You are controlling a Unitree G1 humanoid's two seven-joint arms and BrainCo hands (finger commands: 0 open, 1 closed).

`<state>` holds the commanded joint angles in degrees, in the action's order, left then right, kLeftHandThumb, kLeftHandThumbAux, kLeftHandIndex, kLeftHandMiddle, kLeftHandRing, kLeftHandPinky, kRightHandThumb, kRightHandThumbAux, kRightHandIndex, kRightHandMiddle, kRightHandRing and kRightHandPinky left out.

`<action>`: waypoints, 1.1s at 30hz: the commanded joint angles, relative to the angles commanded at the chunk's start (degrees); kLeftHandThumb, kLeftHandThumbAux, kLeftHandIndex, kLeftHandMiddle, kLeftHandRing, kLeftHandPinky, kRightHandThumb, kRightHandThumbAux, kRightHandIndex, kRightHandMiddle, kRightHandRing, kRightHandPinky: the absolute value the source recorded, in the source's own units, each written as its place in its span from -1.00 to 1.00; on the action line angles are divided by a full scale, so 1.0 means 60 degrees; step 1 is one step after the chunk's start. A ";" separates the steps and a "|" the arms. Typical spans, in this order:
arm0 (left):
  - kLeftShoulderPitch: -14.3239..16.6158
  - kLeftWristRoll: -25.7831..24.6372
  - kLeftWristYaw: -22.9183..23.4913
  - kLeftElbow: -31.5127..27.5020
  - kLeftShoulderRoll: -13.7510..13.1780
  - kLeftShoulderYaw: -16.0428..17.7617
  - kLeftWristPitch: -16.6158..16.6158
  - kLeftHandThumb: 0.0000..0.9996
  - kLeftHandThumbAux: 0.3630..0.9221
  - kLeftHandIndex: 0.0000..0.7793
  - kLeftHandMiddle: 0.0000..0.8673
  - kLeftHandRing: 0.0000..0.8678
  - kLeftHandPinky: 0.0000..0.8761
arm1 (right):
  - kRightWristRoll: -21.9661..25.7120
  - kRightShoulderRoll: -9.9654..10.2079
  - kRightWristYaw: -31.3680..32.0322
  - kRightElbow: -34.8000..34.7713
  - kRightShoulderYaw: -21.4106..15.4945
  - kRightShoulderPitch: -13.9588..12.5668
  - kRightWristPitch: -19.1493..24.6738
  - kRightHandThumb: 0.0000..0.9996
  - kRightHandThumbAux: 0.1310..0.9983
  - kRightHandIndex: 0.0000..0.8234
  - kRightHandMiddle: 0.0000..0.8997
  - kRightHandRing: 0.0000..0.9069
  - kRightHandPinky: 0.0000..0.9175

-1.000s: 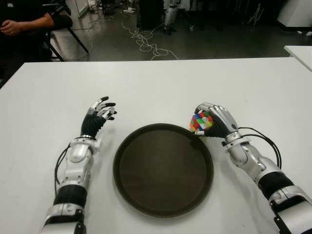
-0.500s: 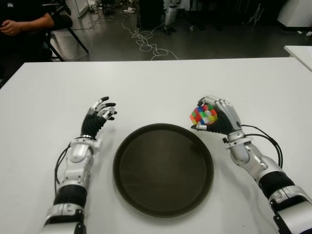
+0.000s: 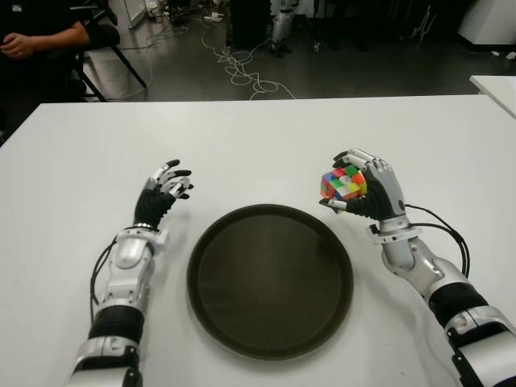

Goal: Pick up the Rubik's Cube and put it in the plate

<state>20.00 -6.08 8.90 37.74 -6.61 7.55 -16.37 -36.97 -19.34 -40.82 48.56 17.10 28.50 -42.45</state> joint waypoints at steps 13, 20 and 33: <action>0.0023 0.0039 0.0003 0.0060 0.0001 -0.0019 -0.0152 0.27 -0.09 -0.55 -0.31 -0.17 -0.08 | -0.0065 -0.0075 -0.0386 -0.0238 -0.0108 -0.0024 -0.0171 -1.00 0.60 0.36 0.67 0.71 0.68; 0.0011 0.0030 -0.0007 0.0075 0.0024 -0.0012 -0.0253 0.26 -0.07 -0.53 -0.31 -0.19 -0.10 | -0.0068 -0.0067 -0.0724 -0.0253 -0.0194 -0.0029 -0.0550 -1.00 0.63 0.34 0.68 0.72 0.69; 0.0011 0.0006 -0.0003 0.0104 0.0007 0.0011 -0.0222 0.27 -0.06 -0.55 -0.31 -0.18 -0.09 | 0.0092 0.0148 -0.0693 -0.0050 -0.0357 -0.0010 -0.1253 -0.98 0.64 0.35 0.72 0.76 0.72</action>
<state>20.06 -6.05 8.88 38.36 -6.56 7.62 -17.70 -36.42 -18.45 -44.98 48.26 14.95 28.45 -49.97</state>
